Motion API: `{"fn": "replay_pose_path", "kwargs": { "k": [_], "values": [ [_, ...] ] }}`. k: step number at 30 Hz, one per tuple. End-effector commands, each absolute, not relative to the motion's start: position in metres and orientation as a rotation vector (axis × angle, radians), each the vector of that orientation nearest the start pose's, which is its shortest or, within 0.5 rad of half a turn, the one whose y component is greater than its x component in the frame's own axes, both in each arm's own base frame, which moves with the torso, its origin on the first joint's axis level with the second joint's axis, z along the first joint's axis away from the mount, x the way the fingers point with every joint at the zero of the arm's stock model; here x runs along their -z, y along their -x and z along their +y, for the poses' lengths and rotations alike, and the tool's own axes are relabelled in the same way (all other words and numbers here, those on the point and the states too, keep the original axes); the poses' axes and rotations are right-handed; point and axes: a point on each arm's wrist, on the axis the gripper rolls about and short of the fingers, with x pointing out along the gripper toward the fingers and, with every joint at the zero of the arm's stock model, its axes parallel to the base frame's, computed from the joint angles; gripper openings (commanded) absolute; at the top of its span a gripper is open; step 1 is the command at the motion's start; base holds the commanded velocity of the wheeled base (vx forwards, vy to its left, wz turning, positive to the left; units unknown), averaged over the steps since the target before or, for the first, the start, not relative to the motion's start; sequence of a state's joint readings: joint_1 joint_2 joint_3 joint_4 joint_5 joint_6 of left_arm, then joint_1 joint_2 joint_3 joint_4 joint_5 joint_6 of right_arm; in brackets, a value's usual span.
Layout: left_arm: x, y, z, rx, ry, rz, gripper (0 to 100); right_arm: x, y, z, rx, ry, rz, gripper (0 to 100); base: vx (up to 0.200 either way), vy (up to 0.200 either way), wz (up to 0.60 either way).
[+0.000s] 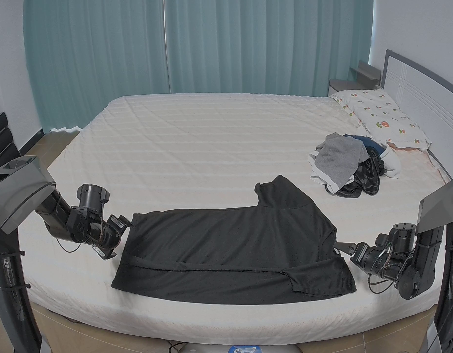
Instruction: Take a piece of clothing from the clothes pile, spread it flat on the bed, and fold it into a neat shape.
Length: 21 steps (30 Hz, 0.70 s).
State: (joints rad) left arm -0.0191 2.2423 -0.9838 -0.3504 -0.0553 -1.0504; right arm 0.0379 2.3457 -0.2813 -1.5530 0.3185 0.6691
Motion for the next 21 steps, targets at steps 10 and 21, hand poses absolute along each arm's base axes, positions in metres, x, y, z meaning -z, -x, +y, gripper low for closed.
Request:
{"fn": "replay_pose_path", "kwargs": {
  "k": [10,21],
  "values": [
    [-0.040,-0.341,-0.007,-0.248,1.011,0.924,100,0.023,-0.281,0.018,-0.168,-0.718,0.601,100,0.000,0.000,0.00],
    [-0.039,-0.320,-0.084,-0.093,0.905,1.038,100,0.023,-0.281,0.019,-0.166,-0.714,0.598,100,0.000,0.000,0.00]
  ]
}}
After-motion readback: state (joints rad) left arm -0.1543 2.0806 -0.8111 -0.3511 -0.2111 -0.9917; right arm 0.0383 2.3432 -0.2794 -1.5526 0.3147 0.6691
